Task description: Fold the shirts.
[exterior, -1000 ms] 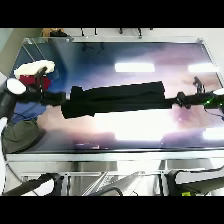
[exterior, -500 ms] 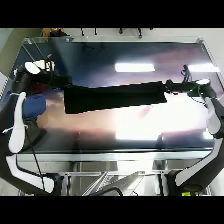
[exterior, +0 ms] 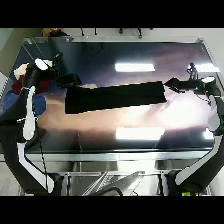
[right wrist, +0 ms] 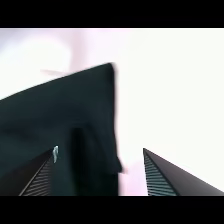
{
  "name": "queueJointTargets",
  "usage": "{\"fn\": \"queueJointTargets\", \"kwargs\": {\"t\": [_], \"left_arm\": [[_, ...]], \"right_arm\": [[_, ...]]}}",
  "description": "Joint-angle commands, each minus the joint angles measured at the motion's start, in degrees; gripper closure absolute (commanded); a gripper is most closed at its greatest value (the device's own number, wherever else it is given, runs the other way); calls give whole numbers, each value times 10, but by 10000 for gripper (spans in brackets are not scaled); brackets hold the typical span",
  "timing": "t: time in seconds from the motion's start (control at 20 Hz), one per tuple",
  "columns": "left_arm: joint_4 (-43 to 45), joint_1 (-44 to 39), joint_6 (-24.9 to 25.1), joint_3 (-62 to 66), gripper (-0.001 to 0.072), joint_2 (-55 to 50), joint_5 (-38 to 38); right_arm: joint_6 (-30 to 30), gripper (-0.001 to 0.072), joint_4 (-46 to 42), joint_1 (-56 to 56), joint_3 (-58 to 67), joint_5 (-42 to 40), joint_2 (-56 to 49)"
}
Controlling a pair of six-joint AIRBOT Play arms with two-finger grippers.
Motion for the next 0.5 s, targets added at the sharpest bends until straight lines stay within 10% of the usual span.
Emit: {"fn": "queueJointTargets", "kwargs": {"t": [0.0,0.35,0.45], "left_arm": [[-1,2,-25,54,18,-4,-57],[-2,-20,-48,70,19,-3,-104],[-2,-38,-48,70,20,-3,-102]], "right_arm": [[-3,114,-10,-11,16,34,-29],[-26,118,51,33,16,68,-61],[-26,325,52,43,18,71,-60]]}}
